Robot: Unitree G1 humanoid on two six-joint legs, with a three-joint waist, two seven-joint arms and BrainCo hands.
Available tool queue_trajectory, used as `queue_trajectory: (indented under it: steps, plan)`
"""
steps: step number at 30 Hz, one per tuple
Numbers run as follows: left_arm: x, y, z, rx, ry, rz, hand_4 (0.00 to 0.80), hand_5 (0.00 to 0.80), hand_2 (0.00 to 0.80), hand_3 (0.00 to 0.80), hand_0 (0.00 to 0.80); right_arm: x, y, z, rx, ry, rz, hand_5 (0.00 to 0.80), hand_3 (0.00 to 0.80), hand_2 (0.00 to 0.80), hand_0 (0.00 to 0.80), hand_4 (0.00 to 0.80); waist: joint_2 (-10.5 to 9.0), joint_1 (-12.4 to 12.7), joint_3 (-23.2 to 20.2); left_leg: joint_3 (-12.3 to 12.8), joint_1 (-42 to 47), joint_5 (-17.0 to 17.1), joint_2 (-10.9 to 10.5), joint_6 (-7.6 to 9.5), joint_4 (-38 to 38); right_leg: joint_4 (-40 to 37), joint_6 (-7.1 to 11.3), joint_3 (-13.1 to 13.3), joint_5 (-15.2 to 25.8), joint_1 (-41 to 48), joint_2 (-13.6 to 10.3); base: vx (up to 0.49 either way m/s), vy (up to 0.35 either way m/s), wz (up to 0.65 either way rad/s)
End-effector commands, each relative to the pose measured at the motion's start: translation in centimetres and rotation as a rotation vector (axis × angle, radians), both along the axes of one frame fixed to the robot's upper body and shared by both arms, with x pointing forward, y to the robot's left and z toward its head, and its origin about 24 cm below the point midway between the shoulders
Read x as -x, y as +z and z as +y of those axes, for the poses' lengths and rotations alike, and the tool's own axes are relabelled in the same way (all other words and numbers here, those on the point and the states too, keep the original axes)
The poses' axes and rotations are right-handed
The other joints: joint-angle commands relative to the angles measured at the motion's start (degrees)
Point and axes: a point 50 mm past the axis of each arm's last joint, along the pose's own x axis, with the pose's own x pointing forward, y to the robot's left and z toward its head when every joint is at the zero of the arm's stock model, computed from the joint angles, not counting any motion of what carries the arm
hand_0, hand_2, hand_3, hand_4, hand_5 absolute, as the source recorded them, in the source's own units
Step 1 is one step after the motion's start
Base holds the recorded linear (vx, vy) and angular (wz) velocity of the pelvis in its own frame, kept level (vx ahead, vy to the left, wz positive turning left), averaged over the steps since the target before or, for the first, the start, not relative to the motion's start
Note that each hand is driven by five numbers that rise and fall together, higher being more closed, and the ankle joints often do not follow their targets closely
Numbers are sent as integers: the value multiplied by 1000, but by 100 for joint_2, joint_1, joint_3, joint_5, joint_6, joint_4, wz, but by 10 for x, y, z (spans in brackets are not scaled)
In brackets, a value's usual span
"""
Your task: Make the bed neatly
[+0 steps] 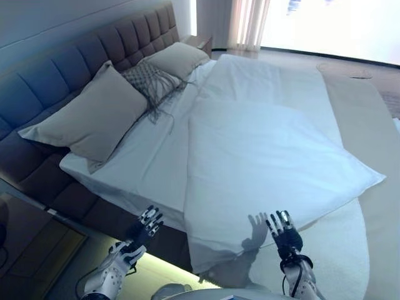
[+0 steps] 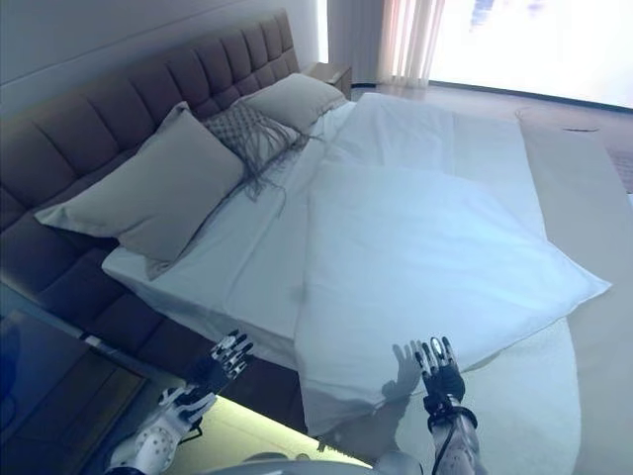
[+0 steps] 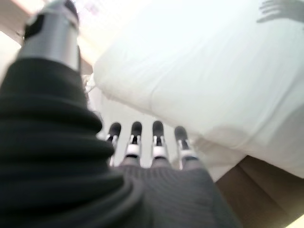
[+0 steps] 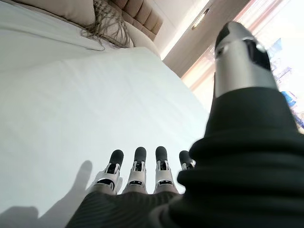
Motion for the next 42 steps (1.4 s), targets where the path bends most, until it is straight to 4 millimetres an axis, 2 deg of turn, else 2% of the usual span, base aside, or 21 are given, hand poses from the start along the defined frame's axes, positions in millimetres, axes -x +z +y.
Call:
queue_trajectory:
  steps: [1,5,11,13,16,17,18,19,20,22,25,27,29,31,32,33,35,37,39,40,42]
  plan:
    - [-17,22,12,-24,29,-141,0,0,0,0,0,-25,18,-2,-2,-8,-114,0,0,0,0,0,-69,165,-2,-1,-150,256,-204,124,14,-127,177,-3,1300,359,-120,31,-55,-5]
    - [-13,21,17,-36,23,-138,0,0,0,0,0,-26,17,0,7,-8,-100,0,0,0,0,0,-80,199,-57,-50,-114,249,-212,150,-81,-187,206,11,1251,387,-66,13,-49,6]
    - [-17,25,23,-52,18,-153,0,0,0,0,0,-18,14,-9,1,-44,-72,0,0,0,0,0,-80,116,-88,148,-134,178,-103,195,9,147,204,-48,1082,317,107,-34,-75,0]
    - [-16,25,23,-48,28,-160,0,0,0,0,0,-17,15,-12,8,-40,-68,0,0,0,0,0,-85,117,-80,201,-161,155,-26,155,86,60,127,-141,829,336,197,-62,-124,-2]
    - [-13,23,23,-41,47,-152,0,0,0,0,0,-17,15,-21,-2,-58,-46,0,0,0,0,0,-124,118,-11,315,-377,128,196,-78,575,-516,-28,-288,266,519,444,-73,-177,-12]
    - [-10,20,22,-35,50,-142,0,0,0,0,0,-19,16,-27,11,-71,-25,0,0,0,0,0,-176,112,99,425,-661,261,411,-243,1251,-620,-178,-311,128,572,538,-99,-232,-27]
    - [-7,18,20,-21,52,-132,0,0,0,0,0,-20,17,-30,22,-87,-13,0,0,0,0,0,-179,140,244,386,-1025,629,622,-451,2037,-642,-297,-321,77,644,634,-94,-228,-32]
    - [-4,15,18,-1,57,-118,0,0,0,0,0,-21,17,-31,15,-102,-4,0,0,0,0,0,-183,174,320,281,-1273,979,687,-544,2333,-699,-360,-291,106,677,697,-37,-133,-22]
    - [1,11,15,28,66,-94,0,0,0,0,0,-21,17,-32,-14,-127,8,0,0,0,0,0,-134,225,408,126,-1436,1192,725,-603,2373,-752,-394,-228,117,757,772,23,-14,-10]
    - [7,7,11,47,66,-81,0,0,0,0,0,-21,15,-33,-62,-152,7,0,0,0,0,0,-16,311,468,4,-1368,1325,829,-676,1682,-902,-331,-186,103,907,806,97,118,-17]
    - [7,4,5,87,82,-62,0,0,0,0,0,-15,11,-40,-56,-187,1,0,0,0,0,0,155,380,436,36,-1311,1428,948,-695,543,-930,-204,-178,-35,1115,687,179,177,-40]
    - [0,1,7,54,50,-42,0,0,0,0,0,-10,7,-47,-84,-248,5,0,0,0,0,0,130,312,320,153,-1185,1005,808,-595,315,-657,-10,-211,-158,1154,400,215,225,-15]
    - [-12,8,6,17,-17,-72,0,0,0,0,0,-7,7,-52,-89,-288,4,0,0,0,0,0,111,221,246,162,-1106,725,558,-399,461,159,178,-149,-48,1000,104,221,252,20]
    - [-13,11,7,2,-41,-80,0,0,0,0,0,-4,6,-53,-62,-313,26,0,0,0,0,0,251,112,239,70,-766,581,295,-144,382,1623,168,6,327,400,-44,258,283,34]
    - [-12,13,12,-17,-52,-87,0,0,0,0,0,-1,5,-53,-70,-331,31,0,0,0,0,0,313,0,270,134,-544,483,215,-60,360,1994,110,-9,539,-21,-100,212,130,29]
    - [-15,15,14,-27,-57,-96,0,0,0,0,0,2,2,-54,-76,-337,35,0,0,0,0,0,301,-33,296,207,-443,447,201,-51,339,1848,64,-40,530,-153,-185,168,-58,28]
    - [-26,25,16,-34,-77,-137,0,0,0,0,0,6,-2,-60,-75,-377,53,0,0,0,0,0,256,-99,385,185,-335,394,231,-182,345,907,37,-47,626,-173,-264,105,-268,31]
    - [-35,33,16,-38,-82,-178,0,0,0,0,0,4,-2,-75,-64,-405,56,0,0,0,0,0,155,-174,516,127,-314,179,254,-302,440,-171,181,95,973,-268,-396,53,-383,-1]
    - [-41,39,17,-47,-83,-210,0,0,0,0,0,1,0,-91,-60,-443,64,0,0,0,0,0,125,-182,630,11,-357,2,346,-353,582,-554,308,317,1152,-299,-408,46,-311,-13]
    - [-42,41,18,-50,-86,-215,0,0,0,0,0,2,0,-98,-65,-475,84,0,0,0,0,0,126,-127,639,-20,-377,38,489,-400,592,-593,360,272,1031,-218,-365,69,-276,-4]
    - [-49,48,16,-58,-112,-234,0,0,0,0,0,11,-4,-103,-113,-553,99,0,0,0,0,0,72,-47,680,142,-570,197,886,-618,718,-678,430,35,950,-51,-303,-10,-382,17]
